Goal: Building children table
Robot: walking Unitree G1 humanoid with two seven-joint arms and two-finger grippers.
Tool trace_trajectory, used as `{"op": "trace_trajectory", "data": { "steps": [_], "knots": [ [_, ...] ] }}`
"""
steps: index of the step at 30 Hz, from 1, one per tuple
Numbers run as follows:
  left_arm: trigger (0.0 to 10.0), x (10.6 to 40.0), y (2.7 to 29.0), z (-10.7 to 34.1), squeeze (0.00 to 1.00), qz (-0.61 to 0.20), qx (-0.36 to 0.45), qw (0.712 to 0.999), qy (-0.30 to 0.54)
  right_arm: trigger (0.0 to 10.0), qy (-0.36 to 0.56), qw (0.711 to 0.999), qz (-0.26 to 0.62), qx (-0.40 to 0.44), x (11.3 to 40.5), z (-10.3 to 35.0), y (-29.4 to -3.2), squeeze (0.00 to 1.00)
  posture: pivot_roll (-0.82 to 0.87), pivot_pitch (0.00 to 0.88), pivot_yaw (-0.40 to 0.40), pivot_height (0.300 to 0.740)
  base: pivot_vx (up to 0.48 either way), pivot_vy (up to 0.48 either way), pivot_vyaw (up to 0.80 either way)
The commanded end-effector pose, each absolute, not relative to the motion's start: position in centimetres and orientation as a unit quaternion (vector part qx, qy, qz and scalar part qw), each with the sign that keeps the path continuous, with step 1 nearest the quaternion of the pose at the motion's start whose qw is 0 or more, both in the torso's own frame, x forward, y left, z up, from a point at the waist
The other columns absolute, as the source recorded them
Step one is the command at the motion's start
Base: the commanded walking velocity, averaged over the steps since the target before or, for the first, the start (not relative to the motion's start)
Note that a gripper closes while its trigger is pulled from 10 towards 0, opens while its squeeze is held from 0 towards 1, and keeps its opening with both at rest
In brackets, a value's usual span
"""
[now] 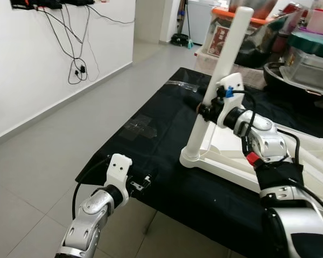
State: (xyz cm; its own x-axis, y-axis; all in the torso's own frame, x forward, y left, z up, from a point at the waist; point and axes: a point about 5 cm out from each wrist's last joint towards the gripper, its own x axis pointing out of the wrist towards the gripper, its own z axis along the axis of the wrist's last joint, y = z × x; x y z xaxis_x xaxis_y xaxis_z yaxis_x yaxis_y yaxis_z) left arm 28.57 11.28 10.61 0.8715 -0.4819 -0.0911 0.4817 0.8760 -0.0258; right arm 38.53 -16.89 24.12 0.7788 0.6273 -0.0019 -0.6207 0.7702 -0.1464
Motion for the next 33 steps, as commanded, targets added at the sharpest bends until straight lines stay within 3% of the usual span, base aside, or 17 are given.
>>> {"op": "trace_trajectory", "data": {
  "steps": [1, 3, 4, 7, 8, 9, 10, 13, 18, 21, 23, 24, 25, 26, 27, 28, 33],
  "knots": [
    [10.0, 28.6, 11.0, 10.5, 0.0, -0.252, 0.001, 0.966, 0.05, 10.0, 0.032, 0.915, 0.394, -0.083, 38.4, 21.9, -16.2, 0.0, 0.05, 0.0, -0.166, 0.74, 0.0, 0.0, 0.0],
    [10.0, 28.6, 11.0, 10.5, 0.0, -0.252, 0.001, 0.966, 0.05, 10.0, 0.032, 0.915, 0.394, -0.083, 38.4, 21.9, -16.2, 0.0, 0.05, 0.0, -0.166, 0.74, 0.0, 0.0, 0.0],
    [10.0, 28.6, 11.0, 10.6, 0.0, -0.252, 0.001, 0.966, 0.049, 9.0, 0.041, 0.908, 0.407, -0.088, 38.3, 21.5, -16.1, 0.0, 0.05, 0.0, -0.166, 0.74, 0.0, 0.0, 0.0],
    [10.0, 28.6, 11.0, 10.6, 0.0, -0.252, 0.001, 0.966, 0.049, 9.0, 0.041, 0.908, 0.407, -0.088, 38.3, 21.5, -16.1, 0.0, 0.05, 0.0, -0.166, 0.74, 0.0, 0.0, 0.0],
    [10.0, 28.6, 11.0, 10.6, 0.0, -0.252, 0.001, 0.966, 0.049, 5.1, 0.045, 0.904, 0.415, -0.092, 38.2, 21.3, -16.2, 0.0, 0.04, 0.0, -0.165, 0.74, 0.0, 0.0, 0.0],
    [10.0, 28.6, 11.0, 10.6, 0.0, -0.252, 0.001, 0.966, 0.049, 5.1, 0.045, 0.904, 0.415, -0.092, 38.2, 21.3, -16.2, 0.0, 0.04, 0.0, -0.165, 0.74, 0.0, 0.0, 0.0],
    [10.0, 28.6, 11.0, 10.6, 0.0, -0.253, 0.001, 0.966, 0.048, 0.0, 0.045, 0.904, 0.414, -0.092, 38.4, 21.3, -16.4, 0.0, 0.04, 0.0, -0.165, 0.74, 0.0, 0.0, 0.0],
    [10.0, 28.6, 10.7, 10.7, 0.0, -0.256, 0.0, 0.966, 0.046, 0.0, 0.041, 0.956, 0.27, -0.105, 39.9, 21.5, -18.1, 0.0, 0.04, 0.0, -0.162, 0.74, 0.0, 0.0, 0.0],
    [10.0, 28.5, 10.7, 10.6, 0.0, -0.257, 0.0, 0.965, 0.047, 0.0, 0.03, 0.969, 0.229, -0.089, 40.1, 21.6, -18.2, 0.0, 0.03, 0.0, -0.159, 0.74, 0.0, 0.0, 0.0],
    [10.0, 28.5, 10.4, 10.5, 0.0, -0.261, -0.002, 0.964, 0.049, 0.0, 0.008, 1.0, -0.006, 0.004, 40.4, 20.8, -19.0, 0.0, 0.03, 0.0, -0.158, 0.74, 0.0, 0.0, 0.0],
    [10.0, 28.5, 10.4, 10.5, 0.0, -0.261, -0.002, 0.964, 0.049, 0.0, 0.008, 1.0, -0.006, 0.004, 40.4, 20.8, -19.0, 0.0, 0.03, 0.0, -0.158, 0.74, 0.0, 0.0, 0.0],
    [10.0, 28.4, 10.3, 10.6, 0.0, -0.262, -0.003, 0.964, 0.049, 0.0, 0.005, 0.998, -0.061, 0.033, 40.0, 20.4, -18.9, 0.0, 0.03, 0.0, -0.155, 0.74, 0.0, 0.0, 0.0],
    [10.0, 28.4, 10.3, 10.6, 0.0, -0.262, -0.003, 0.964, 0.049, 0.0, 0.005, 0.998, -0.061, 0.033, 40.0, 20.4, -18.9, 0.0, 0.03, 0.0, -0.155, 0.74, 0.0, 0.0, 0.0],
    [10.0, 28.4, 10.3, 10.6, 0.0, -0.263, -0.004, 0.964, 0.049, 0.0, 0.009, 0.995, -0.08, 0.056, 39.3, 19.6, -17.2, 0.0, 0.03, 0.0, -0.155, 0.74, 0.0, 0.0, 0.0],
    [10.0, 28.4, 10.3, 10.6, 0.0, -0.263, -0.004, 0.964, 0.049, 0.0, 0.009, 0.995, -0.08, 0.056, 39.3, 19.6, -17.2, 0.0, 0.03, 0.0, -0.155, 0.74, 0.0, 0.0, 0.0],
    [10.0, 28.4, 10.3, 10.6, 0.0, -0.264, -0.003, 0.963, 0.051, 0.0, 0.016, 0.993, -0.087, 0.08, 37.7, 18.5, -14.1, 0.0, 0.03, 0.0, -0.161, 0.74, 0.0, 0.0, 0.0],
    [10.0, 28.3, 10.4, 10.5, 0.0, -0.262, -0.004, 0.964, 0.052, 0.0, 0.015, 0.991, -0.097, 0.087, 36.9, 18.6, -12.9, 0.0, 0.03, 0.0, -0.161, 0.74, 0.0, 0.0, 0.0]
  ]
}}
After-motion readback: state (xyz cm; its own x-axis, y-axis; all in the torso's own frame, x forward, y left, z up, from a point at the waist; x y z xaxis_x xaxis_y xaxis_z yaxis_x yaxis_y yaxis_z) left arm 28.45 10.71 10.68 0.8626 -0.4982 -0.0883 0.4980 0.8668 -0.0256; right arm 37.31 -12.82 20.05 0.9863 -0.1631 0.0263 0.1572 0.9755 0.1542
